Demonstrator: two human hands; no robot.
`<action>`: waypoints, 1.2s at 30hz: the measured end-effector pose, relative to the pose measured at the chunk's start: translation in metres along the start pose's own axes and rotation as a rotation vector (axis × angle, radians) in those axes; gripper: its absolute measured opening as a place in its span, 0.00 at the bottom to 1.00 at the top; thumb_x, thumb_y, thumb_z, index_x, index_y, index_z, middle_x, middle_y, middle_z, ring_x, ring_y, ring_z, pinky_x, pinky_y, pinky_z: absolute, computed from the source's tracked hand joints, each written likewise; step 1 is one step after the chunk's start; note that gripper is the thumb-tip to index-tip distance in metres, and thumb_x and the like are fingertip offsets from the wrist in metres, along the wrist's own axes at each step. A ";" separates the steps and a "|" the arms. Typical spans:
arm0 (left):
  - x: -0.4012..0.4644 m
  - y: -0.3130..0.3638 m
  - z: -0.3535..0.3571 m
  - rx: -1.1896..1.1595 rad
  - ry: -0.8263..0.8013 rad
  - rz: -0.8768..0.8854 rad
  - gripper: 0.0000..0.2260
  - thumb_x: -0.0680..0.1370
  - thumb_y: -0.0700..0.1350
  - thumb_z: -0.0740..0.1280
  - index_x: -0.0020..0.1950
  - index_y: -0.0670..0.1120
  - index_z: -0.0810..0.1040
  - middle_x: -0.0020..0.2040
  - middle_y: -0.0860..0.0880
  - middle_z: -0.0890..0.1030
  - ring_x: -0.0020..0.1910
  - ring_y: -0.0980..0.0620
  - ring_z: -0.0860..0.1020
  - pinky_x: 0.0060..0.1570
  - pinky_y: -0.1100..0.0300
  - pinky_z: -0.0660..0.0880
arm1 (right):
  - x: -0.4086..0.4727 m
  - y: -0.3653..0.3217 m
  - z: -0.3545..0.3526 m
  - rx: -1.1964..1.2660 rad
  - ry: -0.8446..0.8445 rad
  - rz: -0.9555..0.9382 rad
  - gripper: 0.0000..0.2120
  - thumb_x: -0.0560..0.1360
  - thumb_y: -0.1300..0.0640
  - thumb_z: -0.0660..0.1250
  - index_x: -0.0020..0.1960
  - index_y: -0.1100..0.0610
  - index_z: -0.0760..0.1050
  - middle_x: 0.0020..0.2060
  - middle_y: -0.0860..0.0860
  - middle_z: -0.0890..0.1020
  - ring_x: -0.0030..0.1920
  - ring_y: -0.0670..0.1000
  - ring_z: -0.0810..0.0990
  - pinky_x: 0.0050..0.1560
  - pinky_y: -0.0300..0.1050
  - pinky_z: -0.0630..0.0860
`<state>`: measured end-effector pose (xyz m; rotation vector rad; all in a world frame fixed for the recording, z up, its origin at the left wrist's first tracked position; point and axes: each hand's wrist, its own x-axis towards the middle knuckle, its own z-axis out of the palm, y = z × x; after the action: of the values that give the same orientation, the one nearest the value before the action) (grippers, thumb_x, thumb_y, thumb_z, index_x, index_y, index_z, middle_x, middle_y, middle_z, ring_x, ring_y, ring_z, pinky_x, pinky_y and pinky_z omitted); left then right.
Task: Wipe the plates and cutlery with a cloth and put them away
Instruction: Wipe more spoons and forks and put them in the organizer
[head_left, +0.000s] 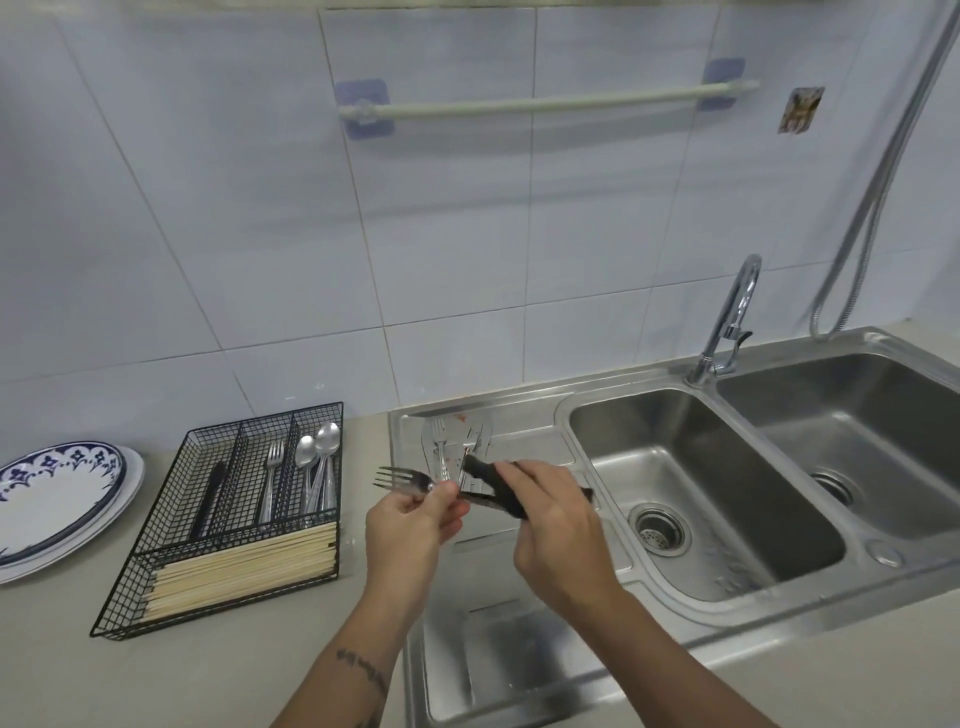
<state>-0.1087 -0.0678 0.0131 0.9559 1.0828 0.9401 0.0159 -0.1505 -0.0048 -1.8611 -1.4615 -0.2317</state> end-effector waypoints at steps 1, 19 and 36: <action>0.001 0.001 0.003 -0.019 0.008 -0.016 0.06 0.78 0.39 0.71 0.49 0.36 0.79 0.41 0.40 0.86 0.42 0.47 0.86 0.40 0.59 0.82 | 0.000 -0.007 0.003 0.007 -0.011 -0.033 0.24 0.68 0.66 0.63 0.64 0.58 0.75 0.55 0.52 0.80 0.54 0.51 0.76 0.54 0.44 0.75; 0.012 0.008 -0.025 -0.084 -0.003 -0.182 0.11 0.84 0.40 0.60 0.47 0.38 0.80 0.34 0.45 0.85 0.32 0.55 0.84 0.43 0.59 0.74 | -0.003 0.009 0.025 -0.035 -0.093 -0.112 0.32 0.59 0.71 0.73 0.62 0.59 0.78 0.57 0.52 0.80 0.56 0.54 0.78 0.54 0.49 0.80; 0.098 0.024 -0.101 -0.061 0.261 -0.198 0.07 0.82 0.37 0.60 0.47 0.35 0.75 0.41 0.35 0.81 0.38 0.41 0.85 0.35 0.54 0.82 | 0.034 0.007 0.065 -0.059 -0.264 -0.148 0.29 0.60 0.69 0.77 0.60 0.57 0.79 0.53 0.50 0.81 0.51 0.52 0.79 0.48 0.48 0.81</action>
<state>-0.1905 0.0471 -0.0107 0.6738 1.3352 0.9453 0.0140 -0.0828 -0.0349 -1.8866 -1.7924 -0.1036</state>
